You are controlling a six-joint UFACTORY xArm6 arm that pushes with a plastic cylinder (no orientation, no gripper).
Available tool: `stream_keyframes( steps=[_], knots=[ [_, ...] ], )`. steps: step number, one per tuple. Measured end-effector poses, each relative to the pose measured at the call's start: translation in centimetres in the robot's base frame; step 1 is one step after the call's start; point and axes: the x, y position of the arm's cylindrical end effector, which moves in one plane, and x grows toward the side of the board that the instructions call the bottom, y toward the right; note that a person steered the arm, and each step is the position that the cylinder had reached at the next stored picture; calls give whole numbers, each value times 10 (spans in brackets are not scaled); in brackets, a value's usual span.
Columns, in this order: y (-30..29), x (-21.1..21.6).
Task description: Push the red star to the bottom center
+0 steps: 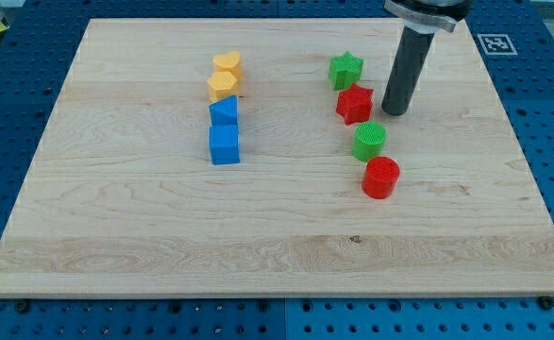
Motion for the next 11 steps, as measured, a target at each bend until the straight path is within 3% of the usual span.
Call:
stream_keyframes(
  steps=[3,5,6,9,11],
  knots=[
    [-84,-15],
    [-113,-69],
    [-133,-60],
    [-132,39],
    [-96,99]
  ],
)
